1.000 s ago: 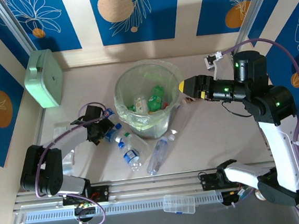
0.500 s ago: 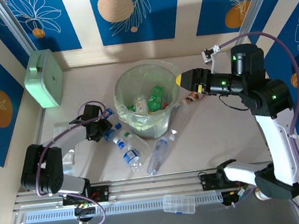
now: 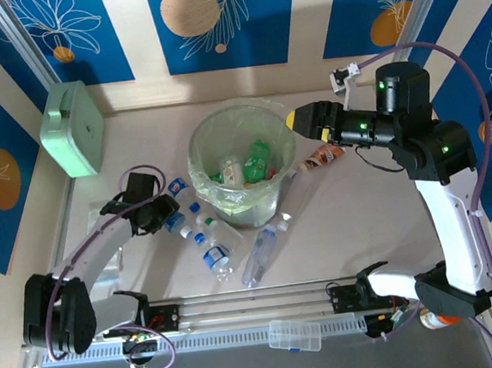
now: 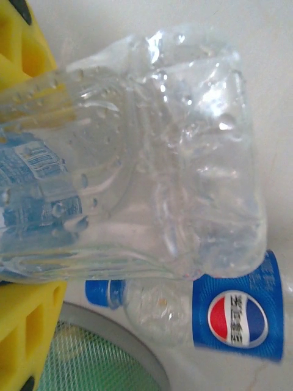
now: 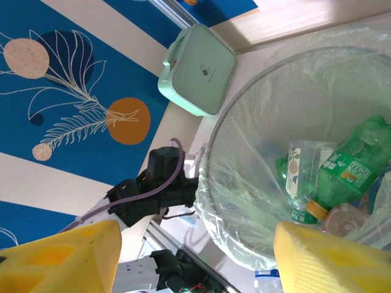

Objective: Put the plastic bottles in the bin

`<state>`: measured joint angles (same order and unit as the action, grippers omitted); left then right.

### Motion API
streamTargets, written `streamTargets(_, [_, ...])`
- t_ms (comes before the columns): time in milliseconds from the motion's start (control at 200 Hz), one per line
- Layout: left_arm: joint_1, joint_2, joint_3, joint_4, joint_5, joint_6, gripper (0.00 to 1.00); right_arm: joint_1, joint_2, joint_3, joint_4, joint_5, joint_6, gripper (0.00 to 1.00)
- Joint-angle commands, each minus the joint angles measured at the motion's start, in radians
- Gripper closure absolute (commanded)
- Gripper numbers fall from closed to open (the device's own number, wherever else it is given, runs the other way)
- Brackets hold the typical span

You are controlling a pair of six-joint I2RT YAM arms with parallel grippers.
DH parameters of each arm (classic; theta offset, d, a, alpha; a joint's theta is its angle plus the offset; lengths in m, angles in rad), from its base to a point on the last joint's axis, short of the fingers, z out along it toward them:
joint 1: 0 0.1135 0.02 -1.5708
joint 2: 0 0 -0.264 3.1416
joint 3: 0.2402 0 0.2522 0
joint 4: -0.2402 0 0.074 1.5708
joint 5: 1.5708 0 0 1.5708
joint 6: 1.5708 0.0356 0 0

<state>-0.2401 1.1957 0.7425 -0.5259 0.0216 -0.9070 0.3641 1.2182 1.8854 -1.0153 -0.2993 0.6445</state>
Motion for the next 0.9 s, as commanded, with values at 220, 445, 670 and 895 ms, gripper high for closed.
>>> streamTargets(220, [0.008, -0.166, 0.134, -0.195, 0.002, -0.005, 0.56, 0.028, 0.055, 0.109, -0.013, 0.123, -0.004, 0.33])
streamTargets(445, [0.008, -0.257, 0.267, -0.323, -0.015, 0.017, 0.56, 0.078, 0.102, 0.143, 0.023, 0.147, 0.003, 0.33])
streamTargets(670, [0.008, -0.302, 0.437, -0.443, 0.017, 0.059, 0.57, 0.108, 0.160, 0.228, 0.027, 0.167, -0.009, 0.33])
streamTargets(895, [0.008, -0.295, 0.625, -0.492, 0.083, 0.087, 0.60, 0.129, 0.190, 0.276, 0.026, 0.188, -0.028, 0.33])
